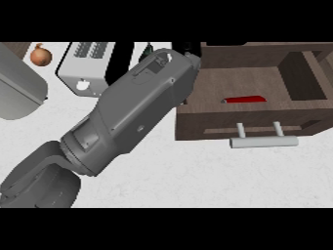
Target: Pick up the can, place it into the drawer and close the drawer
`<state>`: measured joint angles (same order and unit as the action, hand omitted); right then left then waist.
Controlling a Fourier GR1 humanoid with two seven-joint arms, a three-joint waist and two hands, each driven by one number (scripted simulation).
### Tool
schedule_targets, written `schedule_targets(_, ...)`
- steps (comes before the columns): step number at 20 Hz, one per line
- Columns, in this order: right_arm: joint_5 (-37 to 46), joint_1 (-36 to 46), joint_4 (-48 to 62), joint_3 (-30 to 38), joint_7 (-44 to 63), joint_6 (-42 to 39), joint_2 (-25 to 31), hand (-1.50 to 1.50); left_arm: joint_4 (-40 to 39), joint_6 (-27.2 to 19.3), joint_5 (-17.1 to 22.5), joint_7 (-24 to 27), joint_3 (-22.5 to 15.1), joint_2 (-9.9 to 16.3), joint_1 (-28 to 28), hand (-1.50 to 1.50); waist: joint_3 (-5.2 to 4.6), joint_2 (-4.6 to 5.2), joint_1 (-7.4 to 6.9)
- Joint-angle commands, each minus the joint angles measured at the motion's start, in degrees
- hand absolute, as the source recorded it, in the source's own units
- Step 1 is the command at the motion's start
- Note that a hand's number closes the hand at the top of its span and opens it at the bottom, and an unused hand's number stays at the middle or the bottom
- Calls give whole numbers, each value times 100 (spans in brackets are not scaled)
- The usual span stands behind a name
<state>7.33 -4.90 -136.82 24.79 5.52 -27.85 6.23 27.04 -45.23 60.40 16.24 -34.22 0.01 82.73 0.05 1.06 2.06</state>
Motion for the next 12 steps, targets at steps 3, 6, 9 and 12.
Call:
schedule_targets(3,1915,809,582,-1121,-88,399,23,-150,221,146,48,3,-6,-1,-284,-150,-8,-37,-276)
schedule_targets(6,2667,887,1156,-1533,-536,679,16,-150,99,1,2,-136,89,-1,-81,-150,-1,-57,-219)
schedule_targets(9,3314,1480,1825,-1908,-612,1152,0,-150,158,-93,-54,-235,42,1,-67,-150,-1,-54,-220)
schedule_targets(12,3903,1827,2454,-2196,-633,1449,40,-150,408,49,-215,-506,21,179,-195,-150,-7,-103,-400)
